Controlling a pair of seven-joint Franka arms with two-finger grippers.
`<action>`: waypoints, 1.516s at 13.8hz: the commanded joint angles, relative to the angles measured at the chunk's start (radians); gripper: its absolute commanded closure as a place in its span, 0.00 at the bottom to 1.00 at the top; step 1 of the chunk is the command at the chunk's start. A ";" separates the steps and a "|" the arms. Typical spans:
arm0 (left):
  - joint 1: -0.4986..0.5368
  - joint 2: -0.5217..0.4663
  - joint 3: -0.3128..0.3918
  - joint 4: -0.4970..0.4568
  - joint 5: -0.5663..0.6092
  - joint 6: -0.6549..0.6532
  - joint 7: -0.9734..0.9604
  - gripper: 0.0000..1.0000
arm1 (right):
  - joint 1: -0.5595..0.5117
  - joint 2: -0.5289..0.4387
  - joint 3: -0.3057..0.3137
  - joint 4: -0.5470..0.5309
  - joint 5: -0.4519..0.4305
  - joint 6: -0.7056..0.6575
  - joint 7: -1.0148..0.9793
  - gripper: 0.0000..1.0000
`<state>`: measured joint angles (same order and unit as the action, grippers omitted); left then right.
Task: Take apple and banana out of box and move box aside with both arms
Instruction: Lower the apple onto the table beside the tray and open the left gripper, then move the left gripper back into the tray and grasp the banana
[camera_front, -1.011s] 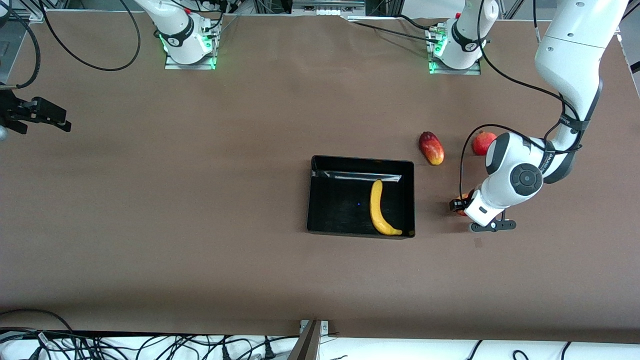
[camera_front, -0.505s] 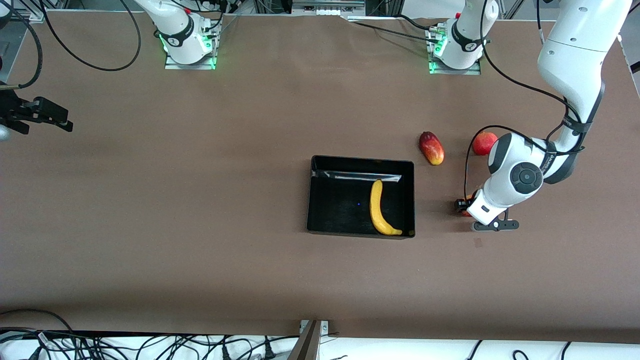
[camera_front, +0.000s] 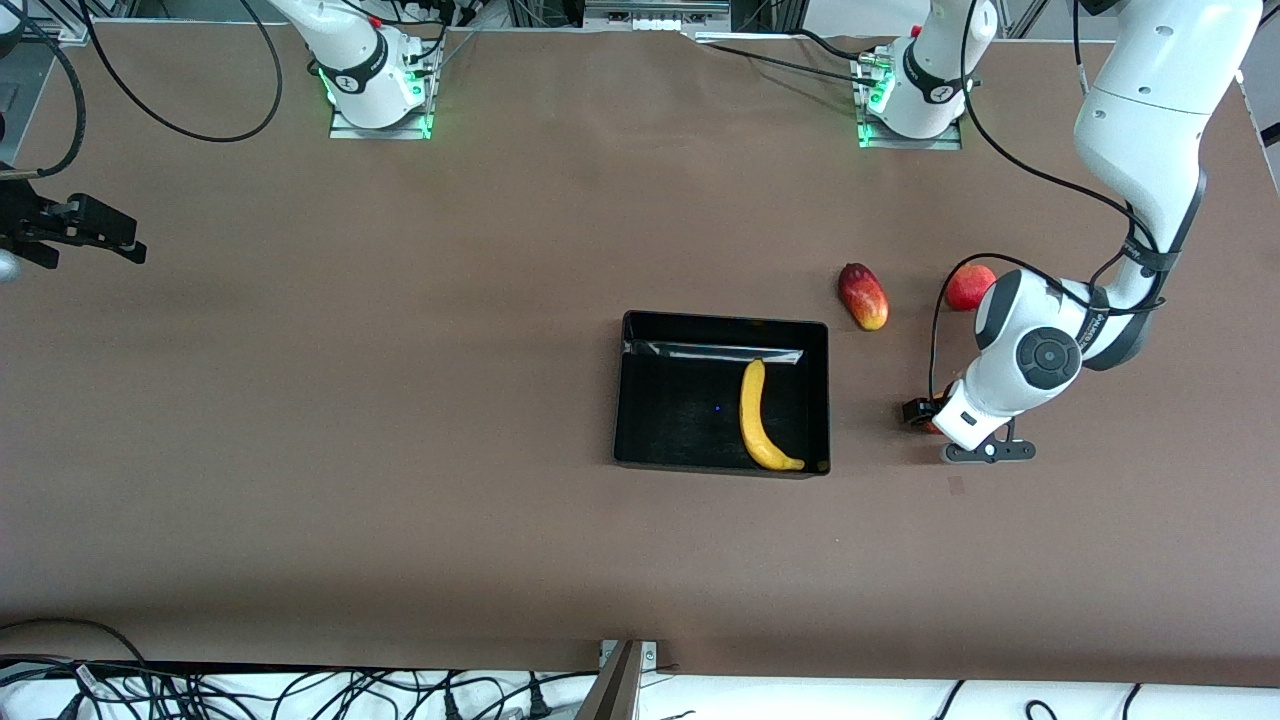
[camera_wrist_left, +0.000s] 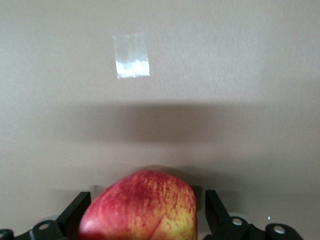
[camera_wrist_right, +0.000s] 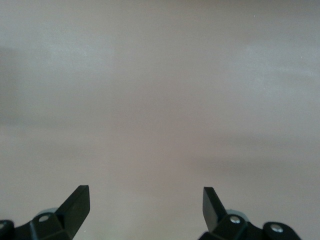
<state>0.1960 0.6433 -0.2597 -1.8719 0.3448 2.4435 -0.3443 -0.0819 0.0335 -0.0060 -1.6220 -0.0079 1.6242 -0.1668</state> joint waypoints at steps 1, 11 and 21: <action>0.002 -0.095 -0.019 0.017 -0.039 -0.119 -0.002 0.00 | -0.001 0.000 0.003 0.010 0.014 -0.009 -0.005 0.00; -0.400 -0.119 -0.021 0.183 -0.227 -0.297 -0.498 0.00 | -0.001 0.000 0.001 0.010 0.017 -0.009 -0.005 0.00; -0.497 0.071 -0.012 0.270 -0.109 -0.195 -0.627 0.00 | -0.001 0.000 0.001 0.010 0.019 -0.010 -0.005 0.00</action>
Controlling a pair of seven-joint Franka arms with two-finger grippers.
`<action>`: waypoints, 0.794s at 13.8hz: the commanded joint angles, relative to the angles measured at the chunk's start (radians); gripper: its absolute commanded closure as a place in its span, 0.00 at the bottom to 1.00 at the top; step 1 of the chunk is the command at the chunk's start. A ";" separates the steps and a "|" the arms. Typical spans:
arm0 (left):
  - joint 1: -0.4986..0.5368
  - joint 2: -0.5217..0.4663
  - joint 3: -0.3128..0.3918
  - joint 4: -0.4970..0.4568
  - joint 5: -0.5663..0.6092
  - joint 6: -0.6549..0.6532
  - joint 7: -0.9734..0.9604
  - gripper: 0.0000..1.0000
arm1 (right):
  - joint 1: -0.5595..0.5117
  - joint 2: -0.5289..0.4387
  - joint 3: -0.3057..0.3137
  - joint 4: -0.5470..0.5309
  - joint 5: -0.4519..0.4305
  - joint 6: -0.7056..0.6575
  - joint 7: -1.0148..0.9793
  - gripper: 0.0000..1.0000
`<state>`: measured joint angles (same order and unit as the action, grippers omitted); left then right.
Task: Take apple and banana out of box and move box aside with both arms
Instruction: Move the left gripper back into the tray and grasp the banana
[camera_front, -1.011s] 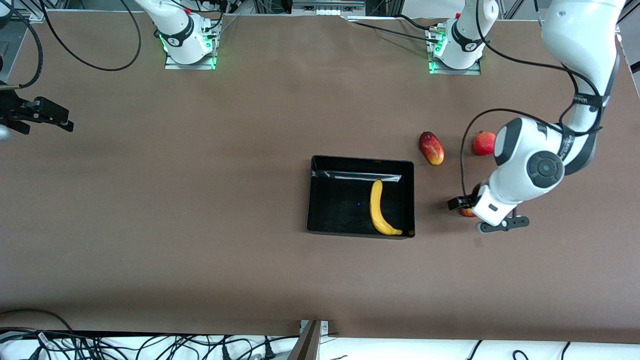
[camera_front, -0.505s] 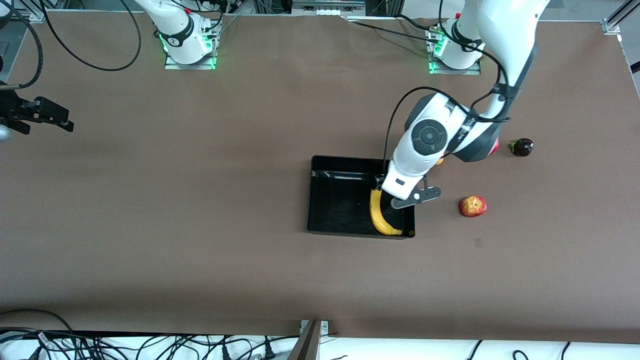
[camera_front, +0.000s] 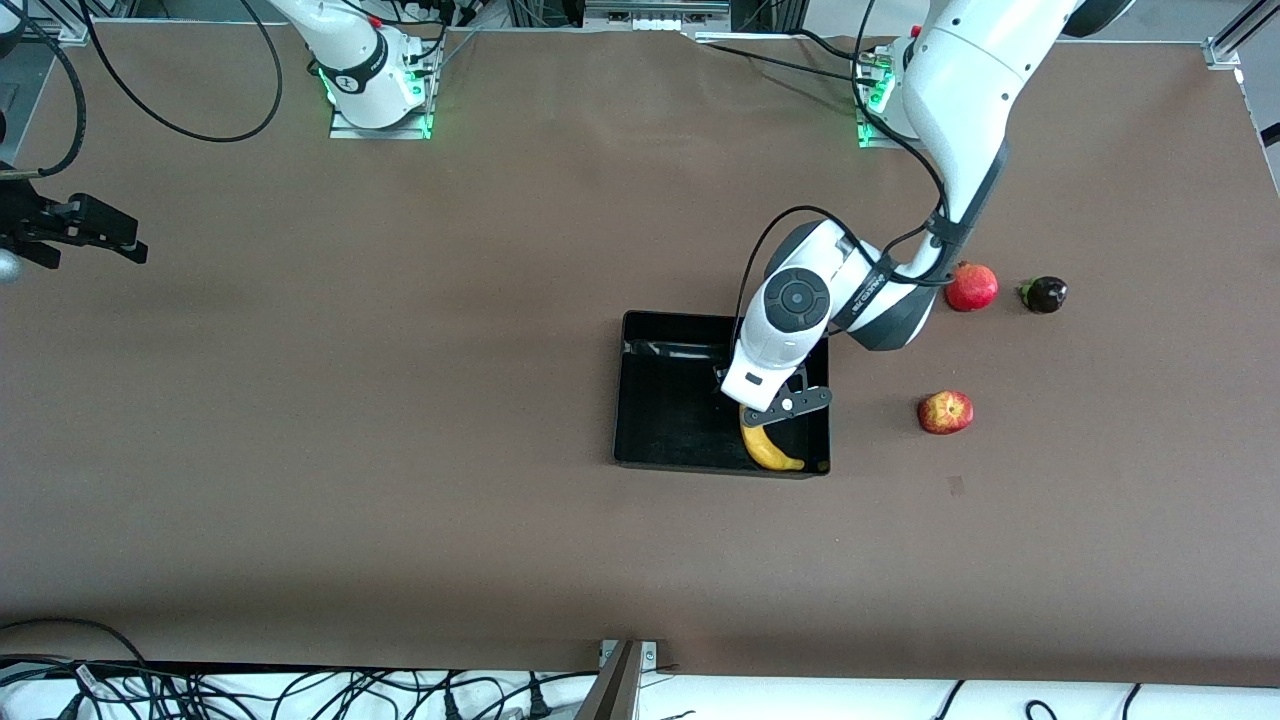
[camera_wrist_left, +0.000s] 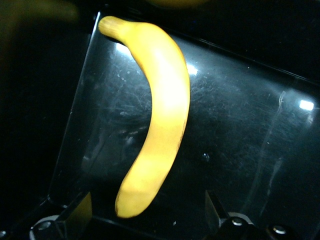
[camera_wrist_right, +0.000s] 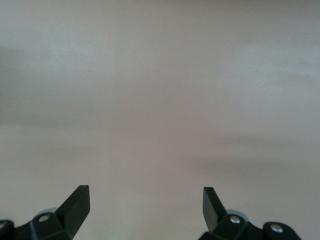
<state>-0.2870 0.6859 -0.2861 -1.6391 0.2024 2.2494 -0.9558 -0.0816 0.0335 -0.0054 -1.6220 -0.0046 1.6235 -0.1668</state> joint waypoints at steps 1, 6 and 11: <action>-0.014 0.047 0.015 0.059 0.043 0.007 -0.015 0.00 | -0.001 0.000 0.001 0.010 0.014 -0.010 -0.005 0.00; -0.014 0.095 0.021 0.076 0.055 0.047 -0.029 0.00 | -0.001 0.000 0.001 0.010 0.015 -0.010 -0.005 0.00; -0.014 0.130 0.027 0.074 0.101 0.091 -0.070 0.00 | -0.001 0.000 0.001 0.010 0.015 -0.010 -0.005 0.00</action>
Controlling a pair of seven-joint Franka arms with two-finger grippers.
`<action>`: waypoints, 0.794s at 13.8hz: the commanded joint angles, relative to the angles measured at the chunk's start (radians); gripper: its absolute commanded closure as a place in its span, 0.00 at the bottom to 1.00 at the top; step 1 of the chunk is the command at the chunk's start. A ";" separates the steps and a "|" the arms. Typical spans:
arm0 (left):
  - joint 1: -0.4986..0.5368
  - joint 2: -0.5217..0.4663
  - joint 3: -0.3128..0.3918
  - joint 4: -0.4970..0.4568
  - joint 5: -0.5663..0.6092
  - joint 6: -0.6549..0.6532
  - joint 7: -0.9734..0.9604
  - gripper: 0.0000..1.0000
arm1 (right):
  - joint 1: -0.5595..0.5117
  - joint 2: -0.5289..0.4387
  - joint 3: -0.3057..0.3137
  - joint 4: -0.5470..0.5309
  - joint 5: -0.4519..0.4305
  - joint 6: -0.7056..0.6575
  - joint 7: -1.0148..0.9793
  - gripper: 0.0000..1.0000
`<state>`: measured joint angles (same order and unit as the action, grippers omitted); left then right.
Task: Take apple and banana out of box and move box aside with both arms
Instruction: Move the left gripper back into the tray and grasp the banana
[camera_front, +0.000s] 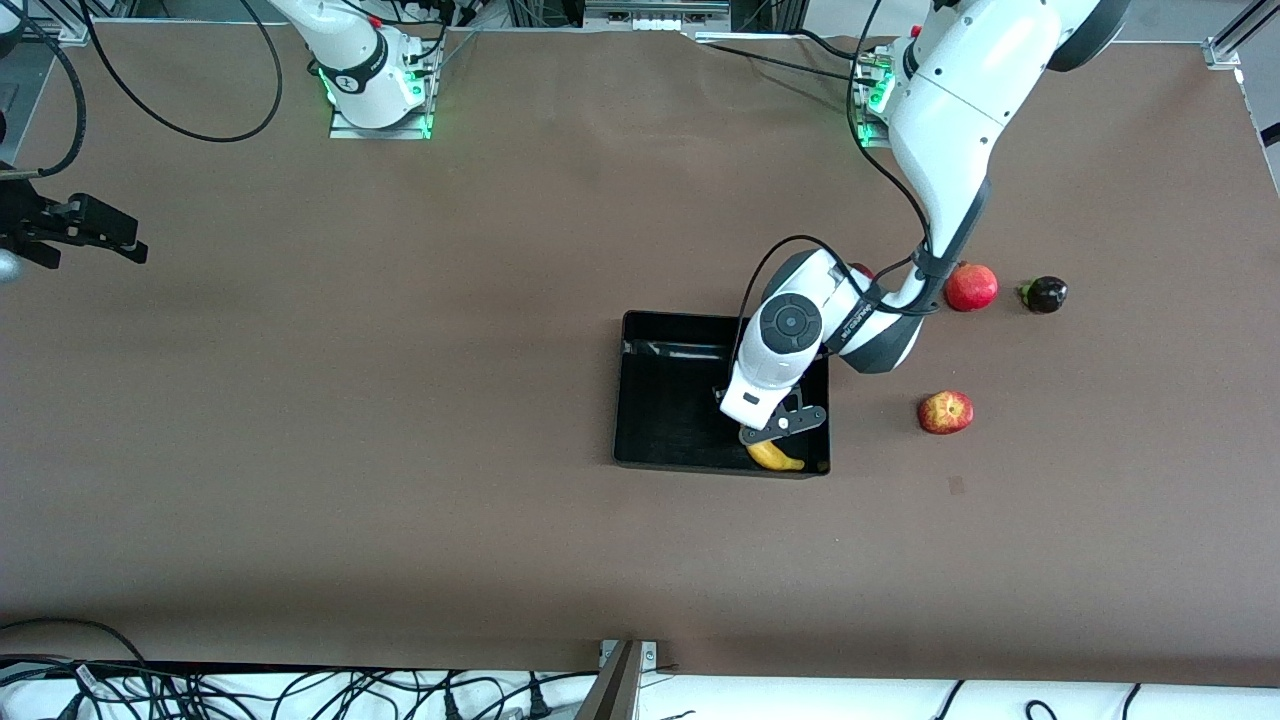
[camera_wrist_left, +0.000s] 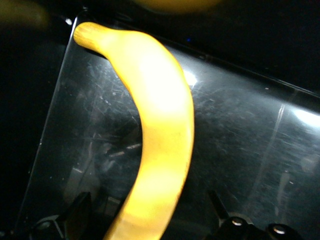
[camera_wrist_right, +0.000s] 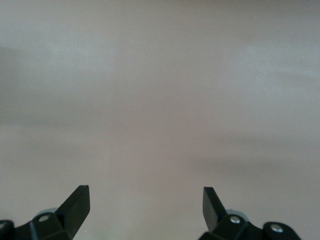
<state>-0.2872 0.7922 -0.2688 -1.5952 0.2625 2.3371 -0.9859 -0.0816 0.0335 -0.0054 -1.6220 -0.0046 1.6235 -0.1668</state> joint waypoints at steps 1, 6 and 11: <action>-0.013 0.030 0.010 0.031 0.041 0.011 -0.045 0.00 | -0.001 0.000 0.001 0.010 0.014 -0.010 -0.005 0.00; -0.013 0.030 0.010 0.031 0.040 0.013 -0.072 0.70 | -0.001 0.000 0.001 0.010 0.014 -0.010 -0.006 0.00; -0.009 -0.008 0.008 0.040 0.032 -0.002 -0.068 1.00 | -0.001 0.000 0.001 0.010 0.014 -0.010 -0.005 0.00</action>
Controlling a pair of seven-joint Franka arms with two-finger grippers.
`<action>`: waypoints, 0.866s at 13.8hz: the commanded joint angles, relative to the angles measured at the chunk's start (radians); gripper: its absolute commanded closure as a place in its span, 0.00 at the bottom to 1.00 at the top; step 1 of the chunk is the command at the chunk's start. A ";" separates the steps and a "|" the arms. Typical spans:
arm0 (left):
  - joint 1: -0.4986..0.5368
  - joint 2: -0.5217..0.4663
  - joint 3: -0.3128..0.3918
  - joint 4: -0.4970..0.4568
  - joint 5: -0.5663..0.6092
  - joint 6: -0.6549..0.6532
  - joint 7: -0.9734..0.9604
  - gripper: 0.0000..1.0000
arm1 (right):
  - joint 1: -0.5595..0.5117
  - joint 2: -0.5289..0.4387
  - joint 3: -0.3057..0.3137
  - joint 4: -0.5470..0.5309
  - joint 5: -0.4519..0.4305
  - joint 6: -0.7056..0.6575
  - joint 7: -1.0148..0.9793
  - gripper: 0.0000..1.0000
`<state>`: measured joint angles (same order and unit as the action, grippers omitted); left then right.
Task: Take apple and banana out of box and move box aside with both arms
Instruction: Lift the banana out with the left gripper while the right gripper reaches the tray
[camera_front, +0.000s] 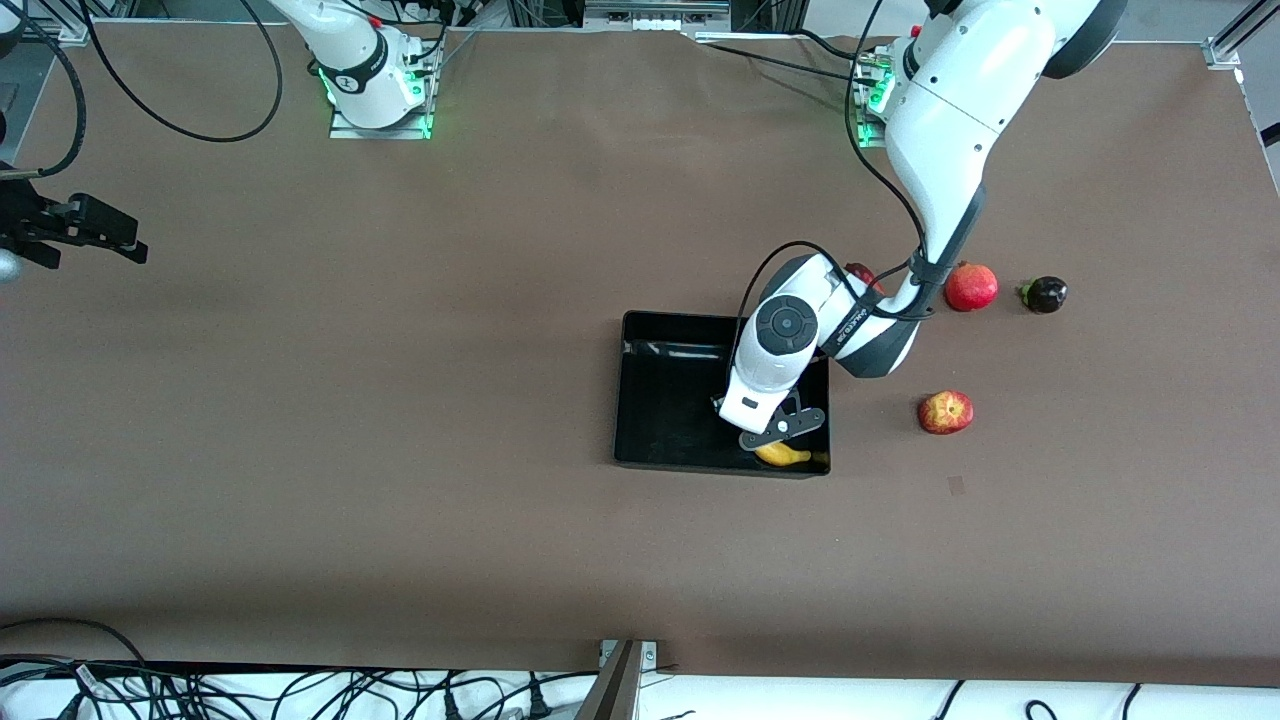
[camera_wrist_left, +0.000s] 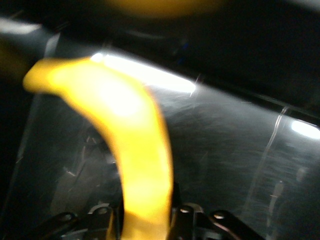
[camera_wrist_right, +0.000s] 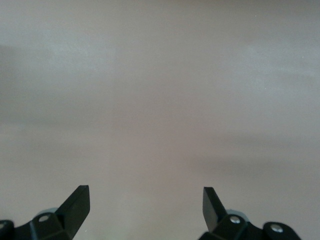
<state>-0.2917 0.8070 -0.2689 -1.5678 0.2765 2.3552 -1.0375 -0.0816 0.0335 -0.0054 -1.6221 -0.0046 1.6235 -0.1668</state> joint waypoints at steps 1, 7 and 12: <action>0.002 -0.037 0.008 0.020 0.014 -0.040 -0.015 1.00 | -0.001 0.000 0.001 0.010 0.015 -0.010 -0.006 0.00; 0.015 -0.083 0.002 0.210 -0.095 -0.385 0.086 1.00 | -0.001 0.000 0.001 0.010 0.015 -0.008 -0.005 0.00; 0.216 -0.149 -0.050 0.221 -0.108 -0.566 0.383 1.00 | -0.001 0.002 0.001 0.010 0.014 -0.008 -0.006 0.00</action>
<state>-0.1883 0.6781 -0.2741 -1.3407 0.1851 1.8469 -0.7993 -0.0816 0.0335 -0.0054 -1.6220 -0.0046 1.6235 -0.1669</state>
